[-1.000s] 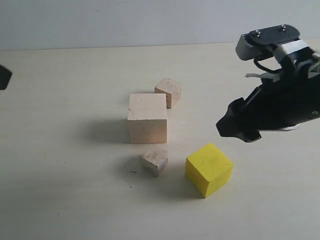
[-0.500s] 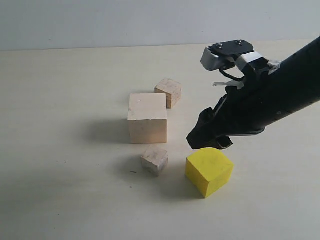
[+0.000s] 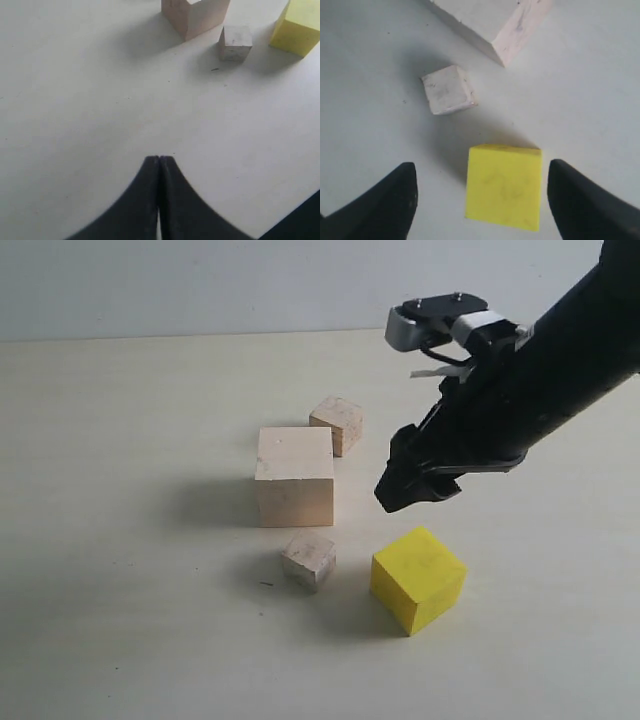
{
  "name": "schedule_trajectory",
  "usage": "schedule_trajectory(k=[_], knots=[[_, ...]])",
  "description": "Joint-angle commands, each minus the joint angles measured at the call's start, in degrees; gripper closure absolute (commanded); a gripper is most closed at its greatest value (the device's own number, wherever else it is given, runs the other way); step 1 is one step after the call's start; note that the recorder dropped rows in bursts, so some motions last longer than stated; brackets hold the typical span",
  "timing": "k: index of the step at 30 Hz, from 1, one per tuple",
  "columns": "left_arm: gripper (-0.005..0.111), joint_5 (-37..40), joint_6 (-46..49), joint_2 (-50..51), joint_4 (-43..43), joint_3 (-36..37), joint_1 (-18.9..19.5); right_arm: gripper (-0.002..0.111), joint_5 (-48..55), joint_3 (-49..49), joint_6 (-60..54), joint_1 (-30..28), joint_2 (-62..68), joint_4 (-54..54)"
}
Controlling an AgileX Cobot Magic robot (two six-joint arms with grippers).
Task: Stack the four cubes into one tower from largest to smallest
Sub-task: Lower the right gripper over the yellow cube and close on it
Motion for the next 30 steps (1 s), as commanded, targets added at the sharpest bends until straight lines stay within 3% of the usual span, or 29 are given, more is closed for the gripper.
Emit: schedule_trajectory(k=[1,10,30], knots=[[0.106,-2.89,-0.39,-1.22,0.51,0.67,0.09,0.039,6.73,-1.16,6.22,1.84,-1.83,-3.75],[0.106,-3.35,-0.39,-1.69,0.51,0.67,0.09,0.039,1.91,-1.16,28.15,11.65,-1.74,-22.21],[0.106,-3.79,-0.39,-1.69,0.51,0.67,0.09,0.039,-3.31,-1.16,27.62,12.08,9.90,-24.22]])
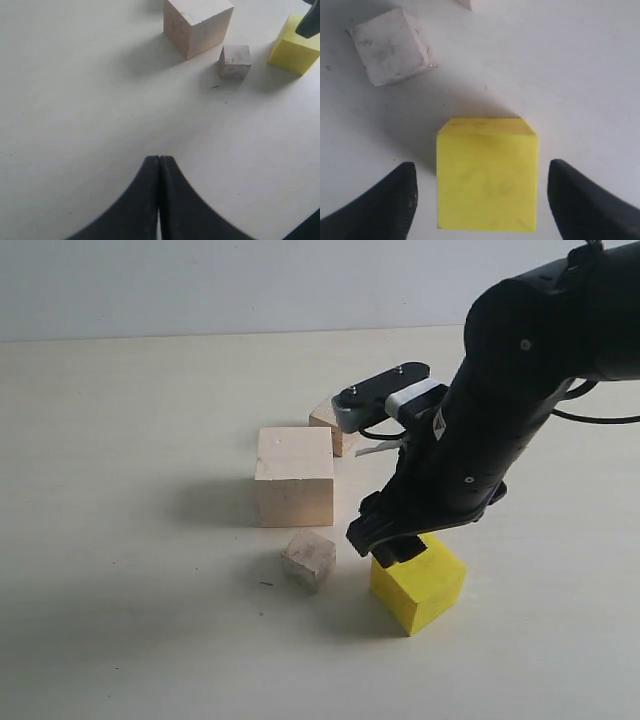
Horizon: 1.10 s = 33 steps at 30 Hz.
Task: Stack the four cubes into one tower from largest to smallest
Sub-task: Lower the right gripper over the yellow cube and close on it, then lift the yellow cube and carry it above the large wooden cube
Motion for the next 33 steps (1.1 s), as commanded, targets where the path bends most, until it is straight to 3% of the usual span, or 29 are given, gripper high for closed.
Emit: schedule_trajectory(k=[1,22,25,32,33], knots=[[0.106,-1.16,-0.39,-0.31,0.33,0.23,0.09,0.039,-1.11,-0.43,0.25,0.08,1.76,-0.67],[0.106,-1.15,-0.39,-0.31,0.11,0.23,0.09,0.042,1.74,-0.43,4.72,0.08,6.33,-2.38],[0.106,-1.15,-0.39,-0.31,0.11,0.23,0.09,0.056,2.74,-0.43,4.72,0.08,6.33,-2.38],[0.106,-1.15,-0.39,-0.31,0.11,0.23,0.09,0.108,6.21,-0.52,4.59,0.08,6.20,-2.88],[0.106,-1.15,-0.39,-0.31,0.11,0.23,0.09,0.108,6.94,-0.66,4.59,0.08,6.20,-3.28]])
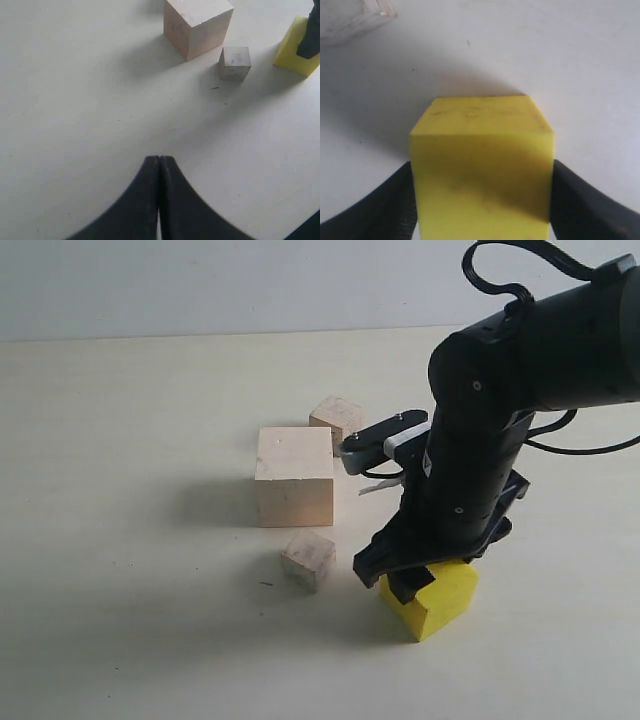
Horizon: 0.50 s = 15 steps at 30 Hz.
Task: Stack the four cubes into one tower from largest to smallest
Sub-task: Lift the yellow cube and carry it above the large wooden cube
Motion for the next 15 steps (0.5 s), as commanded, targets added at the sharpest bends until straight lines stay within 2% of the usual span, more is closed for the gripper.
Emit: schedule_trajectory(k=[1,6,15], knots=[[0.106,-0.98,-0.15,-0.31,0.11,0.23,0.09,0.108,3.47,-0.65,0.04,0.08,-0.33,-1.53],[0.106,-0.86,-0.15,-0.31,-0.02,0.23,0.09,0.108,10.28,-5.03,0.19,0.08,-0.73,-3.69],[0.106,-0.85,-0.15,-0.43,-0.23,0.23,0.09,0.108,14.09,-23.35,7.17,0.08,-1.59,-8.00]])
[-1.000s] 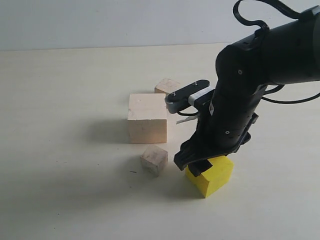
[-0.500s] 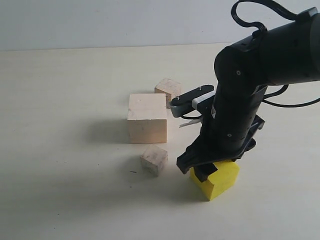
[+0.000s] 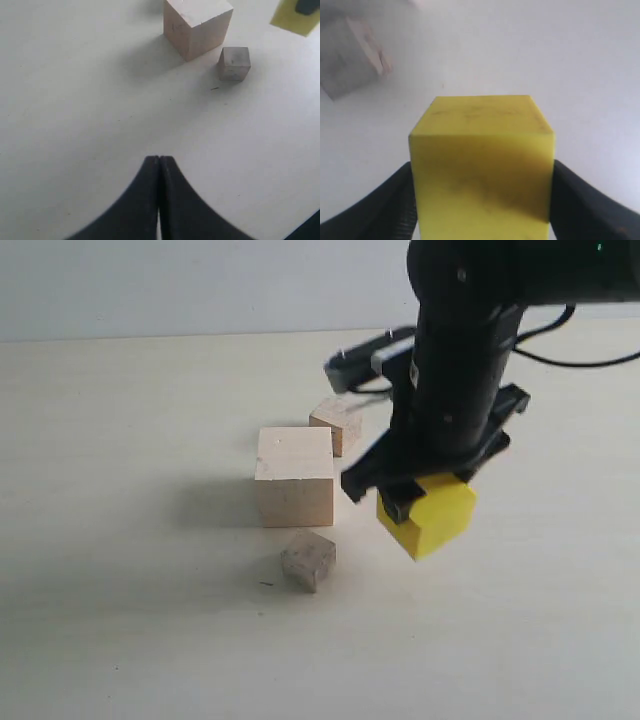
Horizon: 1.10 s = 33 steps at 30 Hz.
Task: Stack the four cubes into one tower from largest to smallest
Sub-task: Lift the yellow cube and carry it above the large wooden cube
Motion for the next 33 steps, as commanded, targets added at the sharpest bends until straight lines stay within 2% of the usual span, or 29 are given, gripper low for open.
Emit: schedule_trajectory(k=[1,9,19,21,23,25,26,29,33], knots=[[0.106,-0.85,-0.15,-0.34,-0.23,0.23,0.09,0.108,0.69,-9.81,3.55,0.08,-0.84,-1.25],[0.106,-1.32,-0.15,-0.97,-0.26,0.23,-0.12,0.108,5.01,-23.74,3.62,0.08,0.94,3.45],[0.106,-1.86,-0.15,-3.84,-0.84,1.67,-0.28,0.108,7.11,-33.52,6.26,0.08,10.10,6.34],[0.106,-2.96,-0.62,-4.55,-0.89,2.69,-1.06,0.108,7.11,-34.41,8.41,0.08,11.25,6.49],[0.106,-4.54,-0.74,-7.46,-0.06,3.69,-4.53,0.108,7.11,-34.81,12.96,0.08,13.21,6.49],[0.106,-4.64,-1.40,-8.06,0.18,3.69,-4.86,0.108,7.11,-34.81,12.96,0.08,13.92,6.80],[0.107,-4.64,-1.52,-8.06,0.18,3.73,-4.86,0.108,7.11,-34.81,11.68,0.08,14.05,6.92],[0.107,-5.32,-2.58,-8.06,0.18,4.44,-4.86,0.108,7.11,-34.81,-7.86,0.08,15.31,8.93],[0.107,-5.45,-2.58,-8.06,0.18,4.44,-4.86,0.108,7.11,-36.61,-15.97,0.08,15.54,8.50]])
